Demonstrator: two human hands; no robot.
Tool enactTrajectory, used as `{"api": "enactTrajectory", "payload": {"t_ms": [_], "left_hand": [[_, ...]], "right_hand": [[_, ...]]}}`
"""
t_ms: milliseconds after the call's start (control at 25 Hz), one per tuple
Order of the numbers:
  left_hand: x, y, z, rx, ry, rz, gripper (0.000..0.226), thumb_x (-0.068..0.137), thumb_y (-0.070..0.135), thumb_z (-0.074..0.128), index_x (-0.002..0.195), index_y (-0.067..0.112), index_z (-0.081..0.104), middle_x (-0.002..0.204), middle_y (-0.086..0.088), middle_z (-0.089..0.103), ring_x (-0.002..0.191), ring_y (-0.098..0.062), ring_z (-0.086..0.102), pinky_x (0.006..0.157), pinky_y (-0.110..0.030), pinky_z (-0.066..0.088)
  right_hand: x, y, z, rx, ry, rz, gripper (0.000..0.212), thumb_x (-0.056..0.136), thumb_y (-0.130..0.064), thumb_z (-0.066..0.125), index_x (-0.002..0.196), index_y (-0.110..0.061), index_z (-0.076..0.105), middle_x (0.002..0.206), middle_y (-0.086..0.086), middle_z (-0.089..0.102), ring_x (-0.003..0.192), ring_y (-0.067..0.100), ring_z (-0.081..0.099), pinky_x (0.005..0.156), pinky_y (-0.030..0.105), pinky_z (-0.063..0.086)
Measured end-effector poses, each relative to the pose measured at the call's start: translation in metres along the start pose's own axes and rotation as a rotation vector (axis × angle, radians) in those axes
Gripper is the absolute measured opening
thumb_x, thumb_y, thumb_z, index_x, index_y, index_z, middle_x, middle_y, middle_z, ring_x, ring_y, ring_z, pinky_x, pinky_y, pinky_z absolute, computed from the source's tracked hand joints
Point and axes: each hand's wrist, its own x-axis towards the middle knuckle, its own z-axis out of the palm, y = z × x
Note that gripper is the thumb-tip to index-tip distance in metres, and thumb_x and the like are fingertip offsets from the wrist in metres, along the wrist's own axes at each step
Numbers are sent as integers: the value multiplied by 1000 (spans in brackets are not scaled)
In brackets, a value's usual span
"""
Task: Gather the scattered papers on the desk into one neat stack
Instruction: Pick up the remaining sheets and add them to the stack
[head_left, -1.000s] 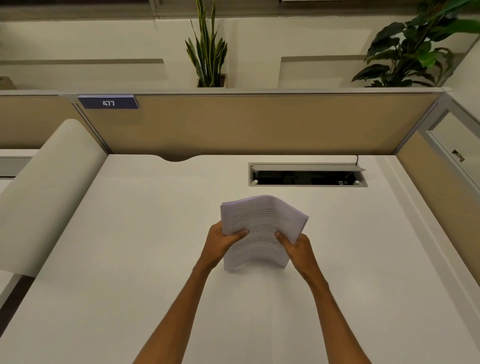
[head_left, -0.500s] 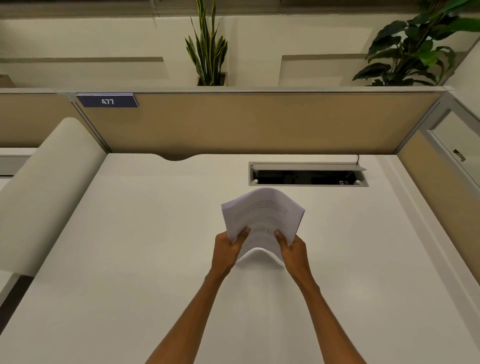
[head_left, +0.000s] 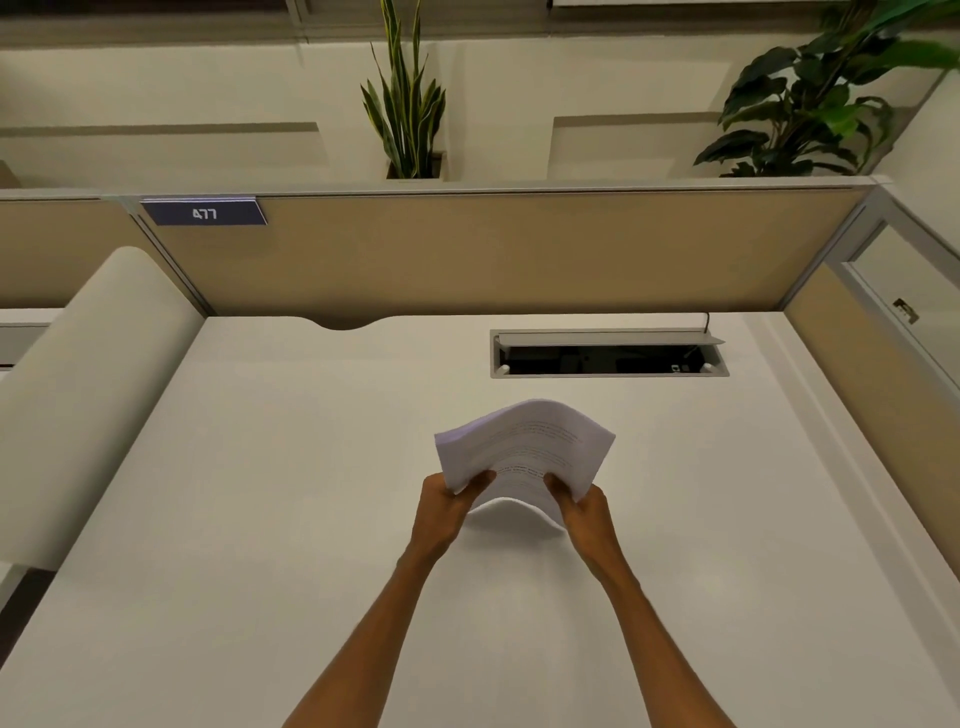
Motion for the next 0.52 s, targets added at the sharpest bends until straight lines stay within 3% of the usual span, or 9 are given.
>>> {"api": "enactTrajectory", "payload": {"t_ms": [120, 200, 320, 520], "left_hand": [[3, -2, -5, 29, -61, -6, 25, 93, 23, 73, 118, 26, 75, 112, -6, 78, 105, -28, 72, 94, -49, 61], [10, 5, -12, -15, -68, -33, 20, 94, 22, 72, 112, 20, 78, 111, -7, 79, 103, -29, 74, 94, -53, 60], [18, 23, -23, -225, 2, -56, 22, 91, 15, 75, 112, 17, 75, 113, -9, 79, 108, -35, 72, 90, -46, 62], [25, 30, -21, -572, 111, -57, 43, 91, 17, 66, 133, 23, 60, 126, -9, 72, 113, -31, 71, 92, -51, 61]], "right_hand": [[2, 2, -4, -2, -40, 25, 31, 96, -31, 61, 122, -14, 63, 108, 3, 72, 102, 19, 68, 72, 17, 56], [10, -5, -13, 6, -89, 39, 32, 92, -31, 67, 120, -14, 68, 109, 2, 75, 100, 18, 71, 78, 21, 58], [17, -19, -31, 84, -202, 43, 33, 88, -21, 72, 120, -11, 70, 110, 3, 76, 101, 20, 73, 84, 28, 60], [15, -24, -22, 498, -169, 124, 36, 91, -5, 63, 127, -8, 62, 117, 14, 71, 102, 31, 70, 90, 46, 58]]}}
